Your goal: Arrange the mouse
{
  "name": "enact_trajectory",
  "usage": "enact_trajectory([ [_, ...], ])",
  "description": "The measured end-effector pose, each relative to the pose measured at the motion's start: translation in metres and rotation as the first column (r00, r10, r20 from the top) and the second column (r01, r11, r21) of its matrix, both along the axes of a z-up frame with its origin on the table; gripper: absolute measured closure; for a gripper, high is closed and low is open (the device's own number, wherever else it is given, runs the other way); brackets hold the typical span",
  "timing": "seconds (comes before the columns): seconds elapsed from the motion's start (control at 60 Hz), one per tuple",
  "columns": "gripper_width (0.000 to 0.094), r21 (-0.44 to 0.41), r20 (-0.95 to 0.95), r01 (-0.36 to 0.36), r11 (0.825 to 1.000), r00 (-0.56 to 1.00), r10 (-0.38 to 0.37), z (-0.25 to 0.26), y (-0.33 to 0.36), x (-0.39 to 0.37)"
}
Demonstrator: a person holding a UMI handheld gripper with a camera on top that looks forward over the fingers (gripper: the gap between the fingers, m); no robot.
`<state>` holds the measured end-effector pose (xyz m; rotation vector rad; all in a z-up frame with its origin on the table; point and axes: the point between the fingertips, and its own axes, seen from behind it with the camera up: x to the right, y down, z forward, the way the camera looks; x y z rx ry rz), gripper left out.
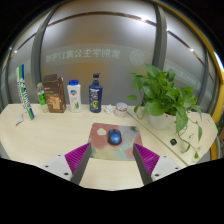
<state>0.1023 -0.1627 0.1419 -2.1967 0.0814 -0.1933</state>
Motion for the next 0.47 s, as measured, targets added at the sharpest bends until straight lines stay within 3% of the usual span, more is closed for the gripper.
enact_trajectory([
  [0.2,0.0083,0.023,0.011,0.007,1.000,1.000,-0.007,0.025,-0.066,-0.017],
  [0.467,0.0082,0.032,0.011,-0.007,0.999,1.000,0.007,0.040,-0.093,-0.032],
])
